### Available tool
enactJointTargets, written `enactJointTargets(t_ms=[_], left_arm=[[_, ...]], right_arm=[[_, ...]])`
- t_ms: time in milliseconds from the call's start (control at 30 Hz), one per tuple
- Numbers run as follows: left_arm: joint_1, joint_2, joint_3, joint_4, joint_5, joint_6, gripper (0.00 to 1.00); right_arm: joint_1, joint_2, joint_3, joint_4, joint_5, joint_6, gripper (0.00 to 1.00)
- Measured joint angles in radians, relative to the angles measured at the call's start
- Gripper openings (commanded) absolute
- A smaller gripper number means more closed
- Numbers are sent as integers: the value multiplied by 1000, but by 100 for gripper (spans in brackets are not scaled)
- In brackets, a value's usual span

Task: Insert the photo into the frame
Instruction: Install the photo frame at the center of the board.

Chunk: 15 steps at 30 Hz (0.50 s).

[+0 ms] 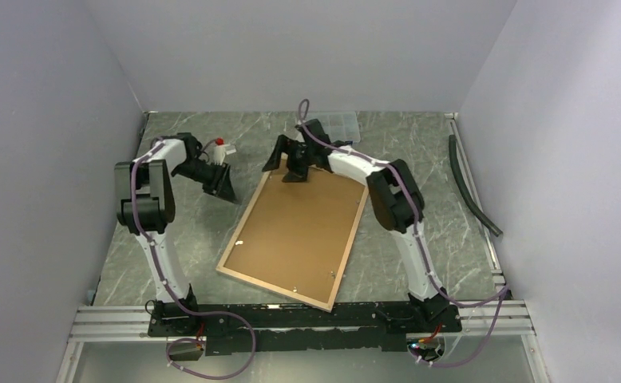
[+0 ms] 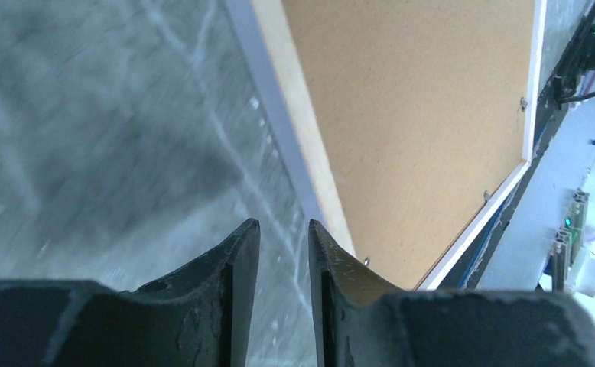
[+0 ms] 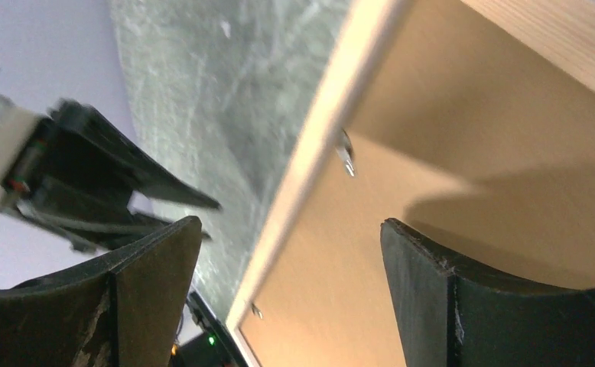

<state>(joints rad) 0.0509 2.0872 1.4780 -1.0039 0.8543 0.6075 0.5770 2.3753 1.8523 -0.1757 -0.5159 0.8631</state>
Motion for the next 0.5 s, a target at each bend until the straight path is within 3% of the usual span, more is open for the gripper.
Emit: enactJointTargets(t_ms=[200,400,500], left_arm=[[53,-113,-51,-10,-65,78,38],[-6,-192,-236,41,-165,138,38],[-37,-198,-297,67,-211,156,37]], right_arm=[[-121,-386,-375,-68,114,-67,100],[-300,-822,-708,-117,330,-114,100],[-336,-920,-832,-132,373,-121,100]])
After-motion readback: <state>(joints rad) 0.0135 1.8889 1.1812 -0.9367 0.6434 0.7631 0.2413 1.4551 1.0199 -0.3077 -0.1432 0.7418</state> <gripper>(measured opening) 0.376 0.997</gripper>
